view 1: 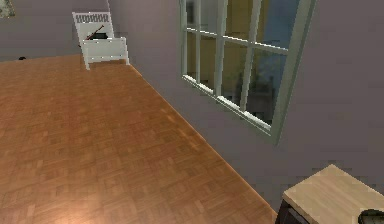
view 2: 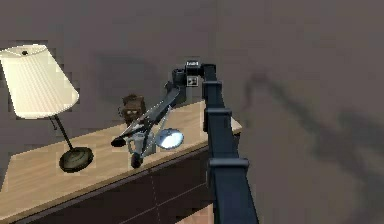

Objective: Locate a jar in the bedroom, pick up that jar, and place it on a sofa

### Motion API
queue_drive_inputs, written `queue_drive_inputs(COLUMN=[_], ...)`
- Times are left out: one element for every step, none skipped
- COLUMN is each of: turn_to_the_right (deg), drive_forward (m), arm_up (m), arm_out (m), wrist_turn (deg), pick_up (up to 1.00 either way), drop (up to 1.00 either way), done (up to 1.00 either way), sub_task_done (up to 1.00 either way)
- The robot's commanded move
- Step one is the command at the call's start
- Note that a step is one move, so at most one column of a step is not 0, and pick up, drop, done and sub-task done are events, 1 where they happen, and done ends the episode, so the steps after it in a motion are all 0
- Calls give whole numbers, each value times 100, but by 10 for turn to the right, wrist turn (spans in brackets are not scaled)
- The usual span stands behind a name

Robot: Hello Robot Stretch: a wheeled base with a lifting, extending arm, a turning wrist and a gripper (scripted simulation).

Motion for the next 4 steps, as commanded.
queue_drive_inputs(turn_to_the_right=[0, 0, 0, 0], drive_forward=[0, 0, 0, 0], arm_up=[0, 0, 0, -30], arm_out=[0, 0, 0, 0], wrist_turn=[450, 450, 180, 0], pick_up=[0, 0, 0, 0], drop=[0, 0, 0, 0], done=[0, 0, 0, 0], sub_task_done=[0, 0, 0, 0])
